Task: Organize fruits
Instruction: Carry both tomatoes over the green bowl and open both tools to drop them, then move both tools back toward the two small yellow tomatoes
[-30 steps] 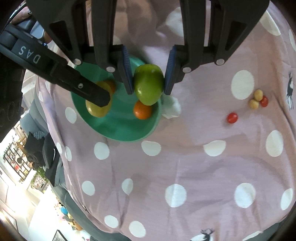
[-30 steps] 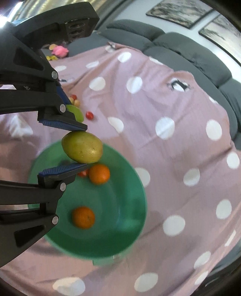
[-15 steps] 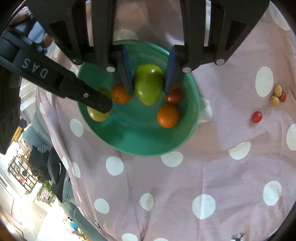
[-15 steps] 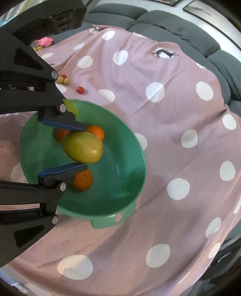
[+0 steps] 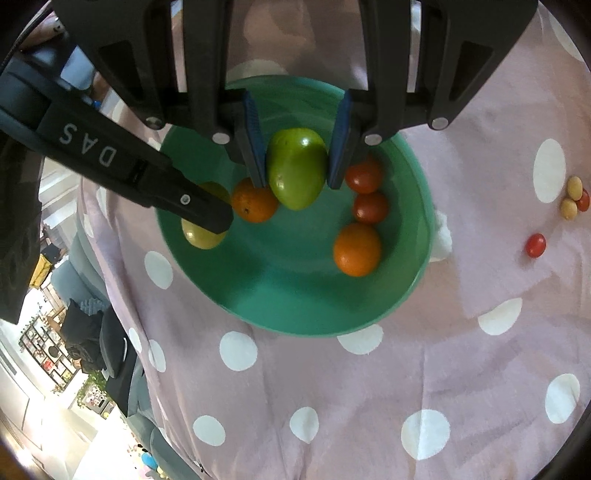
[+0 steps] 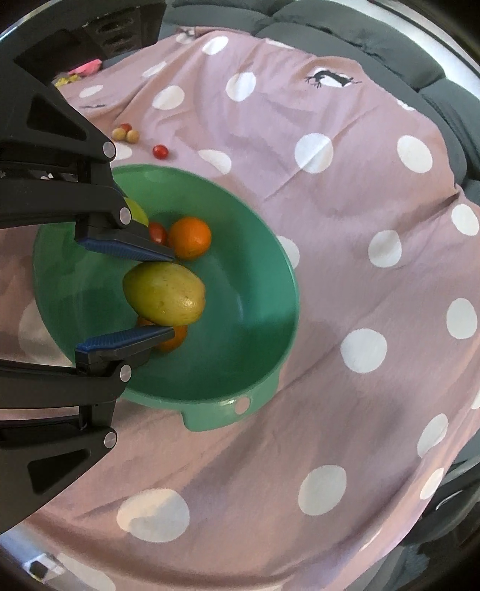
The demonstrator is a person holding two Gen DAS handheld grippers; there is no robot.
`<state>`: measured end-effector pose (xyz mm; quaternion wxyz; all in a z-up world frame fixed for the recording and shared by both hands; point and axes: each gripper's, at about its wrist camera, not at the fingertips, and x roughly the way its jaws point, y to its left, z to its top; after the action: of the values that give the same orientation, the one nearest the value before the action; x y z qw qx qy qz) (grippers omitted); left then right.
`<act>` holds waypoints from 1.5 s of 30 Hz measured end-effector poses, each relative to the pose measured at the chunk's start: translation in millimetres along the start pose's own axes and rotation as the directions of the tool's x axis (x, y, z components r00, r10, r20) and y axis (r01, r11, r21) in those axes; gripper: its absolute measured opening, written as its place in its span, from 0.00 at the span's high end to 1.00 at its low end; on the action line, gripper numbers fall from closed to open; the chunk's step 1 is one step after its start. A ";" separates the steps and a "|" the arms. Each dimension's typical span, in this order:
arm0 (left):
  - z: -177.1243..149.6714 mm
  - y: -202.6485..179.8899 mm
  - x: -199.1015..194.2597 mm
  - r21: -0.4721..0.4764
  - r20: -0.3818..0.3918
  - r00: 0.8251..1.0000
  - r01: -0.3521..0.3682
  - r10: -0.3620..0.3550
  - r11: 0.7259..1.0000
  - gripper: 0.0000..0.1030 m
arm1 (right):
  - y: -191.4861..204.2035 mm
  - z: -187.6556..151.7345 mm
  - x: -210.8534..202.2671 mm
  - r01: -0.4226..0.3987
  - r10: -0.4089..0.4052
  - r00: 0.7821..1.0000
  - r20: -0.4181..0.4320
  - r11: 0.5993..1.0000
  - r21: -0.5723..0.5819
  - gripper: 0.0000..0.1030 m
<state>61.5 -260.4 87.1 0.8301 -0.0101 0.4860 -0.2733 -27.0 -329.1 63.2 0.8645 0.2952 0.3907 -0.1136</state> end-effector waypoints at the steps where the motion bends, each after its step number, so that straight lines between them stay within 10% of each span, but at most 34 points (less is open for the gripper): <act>1: -0.4 -0.6 0.1 0.003 0.001 1.000 -0.004 0.004 1.000 0.68 | 0.0 0.0 0.4 0.005 -0.005 1.000 0.000 1.000 0.001 0.64; 13: -3.6 -1.4 -0.8 -0.023 0.003 1.000 0.025 -0.024 0.999 0.68 | -0.2 -1.1 2.9 0.017 -0.018 1.000 -0.015 1.000 -0.002 0.64; 23: -11.5 10.4 -35.1 -0.060 0.056 0.996 0.068 -0.065 0.996 0.47 | 10.4 -2.6 -6.4 -0.014 0.015 1.000 0.021 0.999 -0.031 0.57; 28: -23.3 30.3 -60.8 -0.083 0.130 0.991 -0.003 0.014 0.997 0.32 | 33.8 -7.3 -6.7 -0.008 0.012 0.999 0.040 0.995 -0.102 0.47; 45: -54.9 151.9 -118.2 -0.247 0.132 0.950 -0.247 0.285 0.937 0.27 | 123.2 -44.7 20.0 -0.085 0.082 0.996 -0.021 0.932 -0.352 0.46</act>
<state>39.6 -62.7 109.9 0.8902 -0.0617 0.4404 -0.0991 11.8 -203.1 77.1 0.9062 0.1522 0.3944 -0.0040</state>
